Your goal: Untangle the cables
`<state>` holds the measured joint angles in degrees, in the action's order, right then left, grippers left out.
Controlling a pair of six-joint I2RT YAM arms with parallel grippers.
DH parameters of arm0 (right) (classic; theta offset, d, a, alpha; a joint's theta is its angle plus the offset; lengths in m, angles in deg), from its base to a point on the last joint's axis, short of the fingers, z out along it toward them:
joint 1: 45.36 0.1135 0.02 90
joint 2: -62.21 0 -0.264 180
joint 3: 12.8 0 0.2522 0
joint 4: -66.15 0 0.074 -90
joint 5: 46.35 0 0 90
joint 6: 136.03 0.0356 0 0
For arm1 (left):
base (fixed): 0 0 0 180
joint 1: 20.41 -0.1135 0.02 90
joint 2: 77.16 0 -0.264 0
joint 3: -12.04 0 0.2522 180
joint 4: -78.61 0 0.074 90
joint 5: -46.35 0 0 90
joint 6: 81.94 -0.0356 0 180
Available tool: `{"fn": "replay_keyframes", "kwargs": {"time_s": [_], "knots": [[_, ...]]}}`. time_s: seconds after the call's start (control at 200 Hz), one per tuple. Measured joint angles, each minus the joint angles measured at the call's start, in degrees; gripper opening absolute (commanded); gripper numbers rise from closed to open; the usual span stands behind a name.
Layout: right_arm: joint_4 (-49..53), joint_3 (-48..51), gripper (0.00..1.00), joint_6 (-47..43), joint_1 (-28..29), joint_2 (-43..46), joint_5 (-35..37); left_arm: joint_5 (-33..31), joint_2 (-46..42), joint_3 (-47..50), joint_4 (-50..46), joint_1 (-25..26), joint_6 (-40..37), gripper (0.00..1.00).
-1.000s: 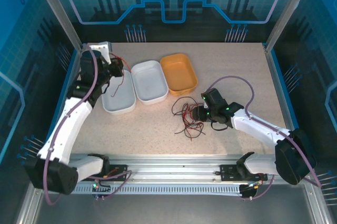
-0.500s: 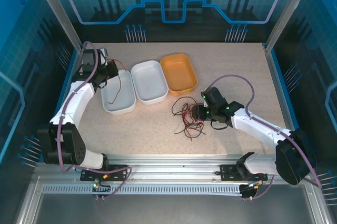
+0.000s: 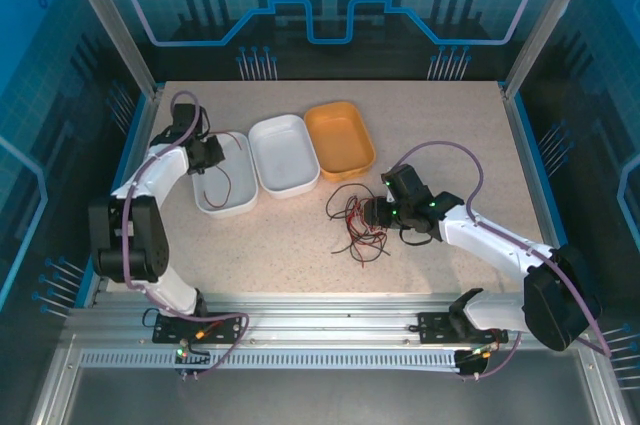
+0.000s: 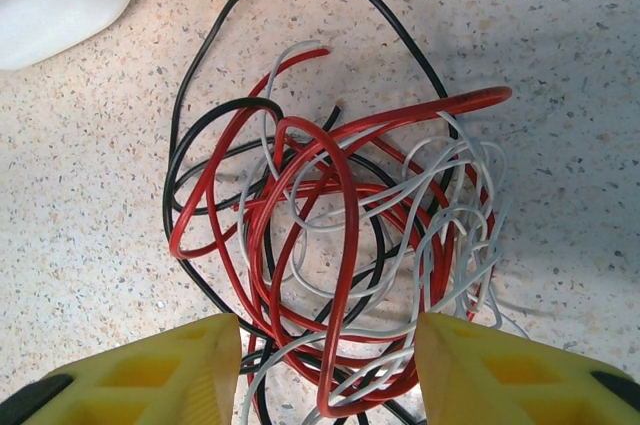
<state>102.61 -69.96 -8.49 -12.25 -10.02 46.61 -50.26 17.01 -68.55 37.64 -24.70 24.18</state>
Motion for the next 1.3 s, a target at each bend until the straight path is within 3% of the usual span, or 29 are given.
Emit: {"fn": "replay_keyframes", "kwargs": {"time_s": [0.08, 0.255, 0.6, 0.755, 0.845, 1.131, 1.226, 1.301], "knots": [[0.0, -0.2, 0.49, 0.0, 0.0, 0.0, 0.0, -1.1, 2.1, -0.4, -1.1, 0.0, -0.1, 0.09], [0.9, -1.1, 0.49, 0.0, 0.0, 0.0, 0.0, -3.3, 3.7, -0.7, -3.1, 0.0, -0.4, 0.26], [1.7, -2.4, 0.49, 0.0, 0.0, 0.0, 0.1, -5.4, 2.2, -1.2, -4.3, 0.0, -0.1, 0.42], [2.7, -2.8, 0.48, 0.0, 0.0, 0.0, 1.3, -2.8, -3.0, -0.7, -3.8, 0.0, 0.0, 0.71], [3.5, -2.9, 0.47, 0.0, 0.2, 0.0, 2.7, 0.6, -8.0, 1.3, -2.3, 0.0, 0.9, 0.99], [4.8, -4.1, 0.45, 0.0, 2.1, -1.9, 4.6, 12.2, -25.1, 13.6, 7.8, 1.9, 5.9, 0.99], [4.9, -5.6, 0.40, -0.4, 2.6, -4.4, 4.8, 14.7, -28.9, 17.4, 10.6, 2.6, 8.3, 0.99], [5.0, -7.2, 0.27, -0.7, 2.8, -6.5, 5.3, 16.7, -31.4, 19.8, 12.7, 2.7, 10.4, 0.99]]}}
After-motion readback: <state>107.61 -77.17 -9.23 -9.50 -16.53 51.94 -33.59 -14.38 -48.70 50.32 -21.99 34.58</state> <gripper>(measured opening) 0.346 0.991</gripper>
